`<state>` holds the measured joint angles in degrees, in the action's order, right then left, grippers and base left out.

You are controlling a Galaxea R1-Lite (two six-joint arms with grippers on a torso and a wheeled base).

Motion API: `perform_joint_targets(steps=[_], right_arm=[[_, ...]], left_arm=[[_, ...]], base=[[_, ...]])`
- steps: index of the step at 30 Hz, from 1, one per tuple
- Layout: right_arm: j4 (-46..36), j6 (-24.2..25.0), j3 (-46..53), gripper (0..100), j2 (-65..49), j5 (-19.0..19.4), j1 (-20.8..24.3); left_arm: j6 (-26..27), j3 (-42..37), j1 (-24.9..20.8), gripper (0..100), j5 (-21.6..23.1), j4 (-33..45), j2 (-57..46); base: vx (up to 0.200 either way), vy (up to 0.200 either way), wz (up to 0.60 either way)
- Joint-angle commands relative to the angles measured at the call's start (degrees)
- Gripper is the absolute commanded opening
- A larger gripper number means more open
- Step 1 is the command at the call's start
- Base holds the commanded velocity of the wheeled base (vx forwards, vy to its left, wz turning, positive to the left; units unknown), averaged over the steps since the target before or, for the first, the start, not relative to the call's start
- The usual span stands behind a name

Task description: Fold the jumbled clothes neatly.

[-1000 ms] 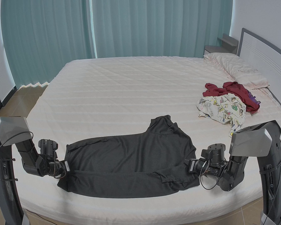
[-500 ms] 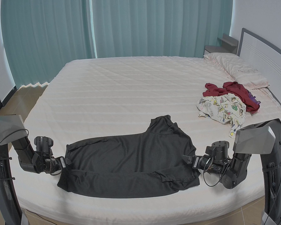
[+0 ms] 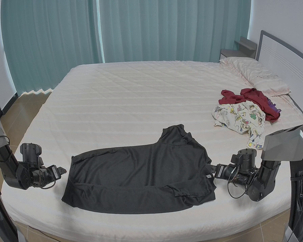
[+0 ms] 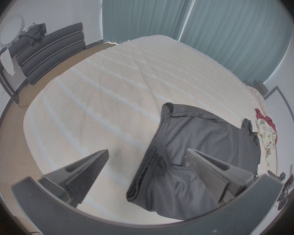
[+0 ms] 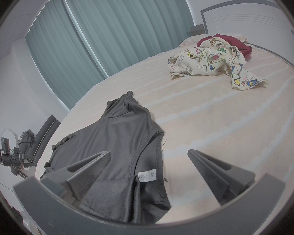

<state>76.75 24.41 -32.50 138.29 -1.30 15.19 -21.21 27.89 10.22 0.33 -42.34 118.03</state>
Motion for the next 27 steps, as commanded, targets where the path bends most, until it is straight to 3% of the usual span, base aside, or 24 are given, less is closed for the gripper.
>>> perform_joint_targets(steps=[1,3,15,21,27], right_arm=[[-0.02,0.12,0.86,100,-1.53,-0.1,0.1],[-0.02,0.03,0.86,100,-1.62,-0.1,0.1],[-0.2,0.03,0.95,100,-1.44,-0.1,0.54],[-0.2,0.03,0.95,100,-1.27,-0.19,0.72],[-0.2,0.03,0.95,100,-1.18,-0.19,0.72]], left_arm=[[-0.15,-2.23,0.16,100,0.37,-0.11,-3.86],[-0.15,-2.49,0.16,100,0.37,-0.2,-3.86],[-3.05,-2.76,0.16,100,1.08,-0.2,-3.6],[-3.22,-2.93,0.16,100,1.6,-0.2,-3.42],[-3.22,-3.46,0.07,100,1.96,-0.29,-3.24]], base=[[0.2,0.0,0.0],[0.2,0.0,0.0],[0.0,0.0,0.0],[0.0,0.2,0.0],[0.0,0.0,0.0]])
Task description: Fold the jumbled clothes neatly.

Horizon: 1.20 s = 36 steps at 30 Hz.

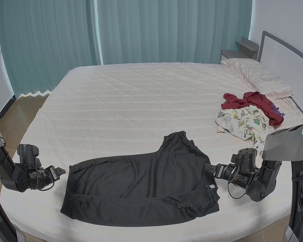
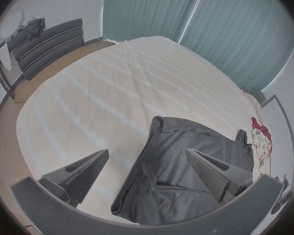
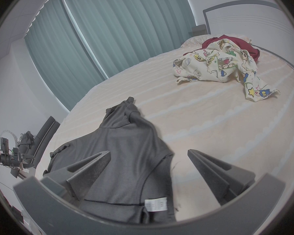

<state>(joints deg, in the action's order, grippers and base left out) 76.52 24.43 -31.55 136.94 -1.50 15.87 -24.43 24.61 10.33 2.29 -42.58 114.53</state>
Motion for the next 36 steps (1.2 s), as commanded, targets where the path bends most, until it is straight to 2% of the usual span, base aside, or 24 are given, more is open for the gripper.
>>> perform_joint_targets(steps=[1,6,12,19,21,24,32,36], right_arm=[[0.03,0.0,0.0,100,0.26,0.01,0.04],[-0.06,0.0,-0.18,100,0.26,0.09,0.21],[-0.06,0.0,-0.27,100,0.26,0.09,0.65],[-0.06,0.0,0.08,100,0.26,0.09,0.74],[-0.06,0.0,0.08,100,0.26,0.09,0.74],[-0.06,0.09,0.0,100,0.61,0.09,0.65],[0.03,0.09,-0.27,100,1.32,0.09,0.74],[0.12,0.27,-0.18,100,1.32,0.18,0.83]], left_arm=[[0.0,-0.18,-0.04,100,-0.01,0.04,0.34],[-0.27,1.93,-0.04,100,0.08,-0.05,2.28],[-4.05,12.74,-1.18,100,0.17,1.62,7.81],[-5.36,23.11,-4.35,100,5.09,8.3,15.28],[-5.72,23.73,-4.79,100,5.18,8.48,16.07],[-9.14,25.31,-7.69,100,5.18,8.83,18.45],[-11.69,27.33,-9.71,100,4.48,8.66,18.98],[-11.61,27.33,-10.33,100,1.4,8.57,19.5]], base=[[0.0,0.0,0.0],[0.0,0.0,0.0],[0.0,0.0,0.0],[0.0,0.0,0.0],[0.0,0.0,0.0],[0.0,0.0,0.0],[0.0,0.0,0.0],[0.0,0.0,0.0]])
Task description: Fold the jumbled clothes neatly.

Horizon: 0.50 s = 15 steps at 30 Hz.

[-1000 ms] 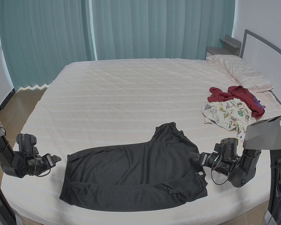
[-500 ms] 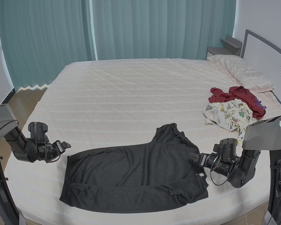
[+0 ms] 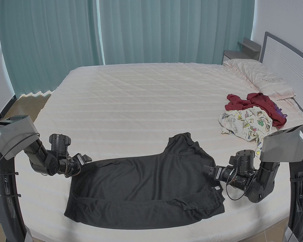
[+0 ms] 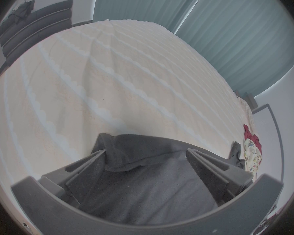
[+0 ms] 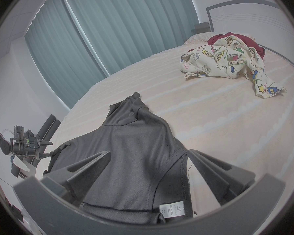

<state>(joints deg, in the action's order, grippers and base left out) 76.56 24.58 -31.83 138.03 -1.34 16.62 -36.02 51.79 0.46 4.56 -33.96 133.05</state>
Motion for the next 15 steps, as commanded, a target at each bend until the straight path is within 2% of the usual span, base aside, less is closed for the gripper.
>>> perform_joint_targets(steps=[1,15], right_arm=[[0.08,0.21,0.1,100,0.22,0.02,0.08],[0.08,0.3,0.1,100,0.22,0.02,0.44]], left_arm=[[-0.01,0.07,-0.55,100,-1.04,0.04,1.07],[0.43,0.16,-1.69,100,-6.67,0.21,2.74]], base=[[0.0,0.0,0.0],[0.0,0.0,0.0]])
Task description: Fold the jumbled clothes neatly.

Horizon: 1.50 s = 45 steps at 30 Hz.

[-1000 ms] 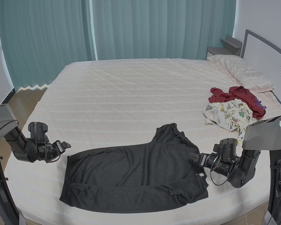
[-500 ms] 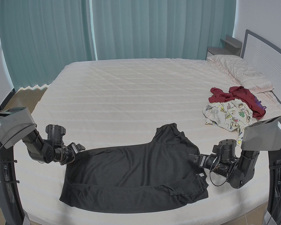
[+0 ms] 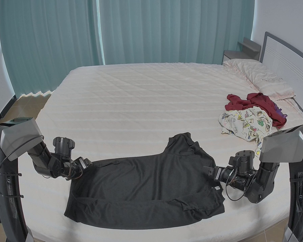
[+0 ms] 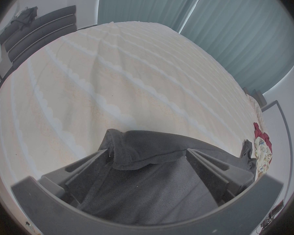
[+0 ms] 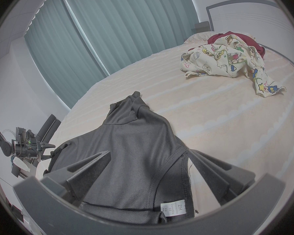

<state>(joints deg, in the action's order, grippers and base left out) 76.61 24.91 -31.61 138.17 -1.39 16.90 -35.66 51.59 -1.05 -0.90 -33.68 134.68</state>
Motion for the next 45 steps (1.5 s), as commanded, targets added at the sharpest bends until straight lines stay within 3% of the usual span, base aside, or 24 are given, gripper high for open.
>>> perform_joint_targets(steps=[1,7,8,18,31,39,45], right_arm=[[0.03,0.06,-0.12,100,0.08,-0.02,0.15],[0.12,-0.03,-0.38,100,0.7,0.07,0.33],[0.12,-0.03,-0.47,100,0.79,-0.02,0.51],[-0.84,-0.3,-3.9,100,0.87,-0.02,-0.11],[-18.16,-0.21,-22.62,100,4.57,-0.02,0.51],[-25.28,-3.55,-33.08,100,8.61,0.07,-0.02],[-26.33,-7.85,-40.2,100,13.27,0.07,-0.9]], left_arm=[[0.06,0.44,-0.18,100,-1.38,-0.07,1.2],[-0.03,1.58,-0.71,100,-1.82,0.02,1.99],[-0.11,2.11,-0.71,0,-1.91,0.02,2.08],[-3.37,2.99,1.75,0,-4.9,-0.59,1.37],[-8.2,5.19,2.98,0,-4.72,-1.39,0.05],[-9.17,6.07,3.07,0,-4.55,-1.47,0.32],[-9.96,5.71,3.42,0,-4.55,-1.47,0.49]], base=[[0.0,0.0,0.0],[0.0,0.0,0.0],[0.0,0.0,0.0],[0.0,0.0,0.0],[0.0,0.0,0.0],[0.0,0.0,0.0],[0.0,0.0,0.0]])
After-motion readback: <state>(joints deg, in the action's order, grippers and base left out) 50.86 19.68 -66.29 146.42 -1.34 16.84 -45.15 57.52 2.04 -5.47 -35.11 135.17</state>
